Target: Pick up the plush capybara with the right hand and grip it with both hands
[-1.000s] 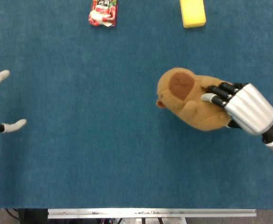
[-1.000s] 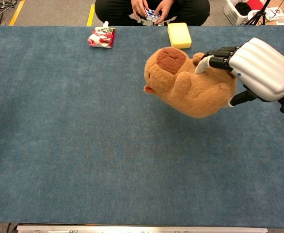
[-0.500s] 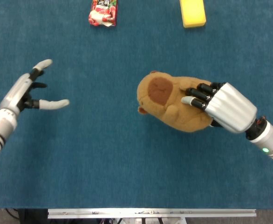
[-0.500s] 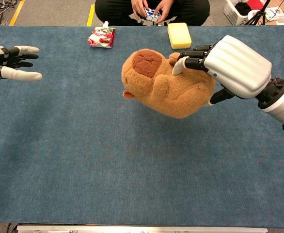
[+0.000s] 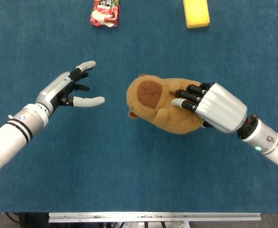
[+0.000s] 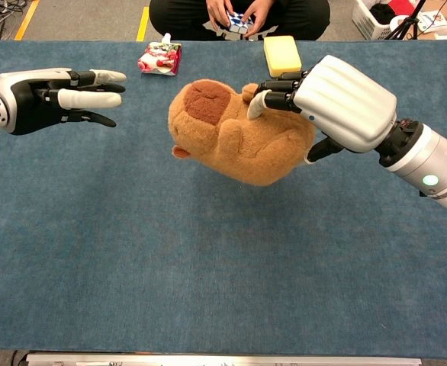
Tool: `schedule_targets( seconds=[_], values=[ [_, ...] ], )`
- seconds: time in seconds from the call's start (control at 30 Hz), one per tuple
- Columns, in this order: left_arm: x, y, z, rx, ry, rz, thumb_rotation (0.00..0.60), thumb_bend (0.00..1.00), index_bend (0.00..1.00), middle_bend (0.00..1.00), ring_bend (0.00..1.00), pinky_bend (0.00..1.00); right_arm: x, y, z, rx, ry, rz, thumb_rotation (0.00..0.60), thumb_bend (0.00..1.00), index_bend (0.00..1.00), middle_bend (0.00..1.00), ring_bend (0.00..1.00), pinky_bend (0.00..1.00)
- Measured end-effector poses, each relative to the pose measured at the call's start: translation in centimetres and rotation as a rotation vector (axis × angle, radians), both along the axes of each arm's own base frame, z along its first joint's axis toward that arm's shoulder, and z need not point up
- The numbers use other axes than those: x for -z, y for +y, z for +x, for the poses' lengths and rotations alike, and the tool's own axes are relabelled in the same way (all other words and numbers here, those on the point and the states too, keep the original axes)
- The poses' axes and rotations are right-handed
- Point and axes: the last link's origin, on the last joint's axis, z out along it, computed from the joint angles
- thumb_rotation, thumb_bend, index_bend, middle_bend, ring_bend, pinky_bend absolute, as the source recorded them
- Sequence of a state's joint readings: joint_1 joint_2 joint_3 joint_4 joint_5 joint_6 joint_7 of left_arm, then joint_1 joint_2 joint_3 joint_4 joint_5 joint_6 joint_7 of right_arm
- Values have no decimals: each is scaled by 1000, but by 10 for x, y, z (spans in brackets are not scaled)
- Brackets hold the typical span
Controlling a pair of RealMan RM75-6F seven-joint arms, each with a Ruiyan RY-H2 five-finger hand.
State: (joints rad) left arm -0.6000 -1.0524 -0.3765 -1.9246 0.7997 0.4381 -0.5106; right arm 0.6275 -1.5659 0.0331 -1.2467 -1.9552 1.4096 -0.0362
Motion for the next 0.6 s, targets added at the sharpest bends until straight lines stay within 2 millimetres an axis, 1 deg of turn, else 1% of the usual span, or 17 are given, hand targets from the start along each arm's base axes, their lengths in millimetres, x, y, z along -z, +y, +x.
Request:
schedule_targets(
  seconds=[0.17, 0.33, 0.6],
  values=[
    [7, -2, 6, 17, -2, -17, 436, 0, 0, 0, 0, 168, 2, -3, 3, -9, -5, -6, 600, 0, 789, 704, 705, 808],
    [13, -3, 11, 25, -12, -31, 485, 0, 0, 0, 0, 168, 4, -7, 7, -17, -7, -9, 600, 0, 789, 704, 705, 808],
    [25, -5, 22, 40, -46, -37, 509, 0, 0, 0, 0, 174, 10, -8, 11, -27, -10, 2, 600, 0, 789, 704, 705, 808]
  ],
)
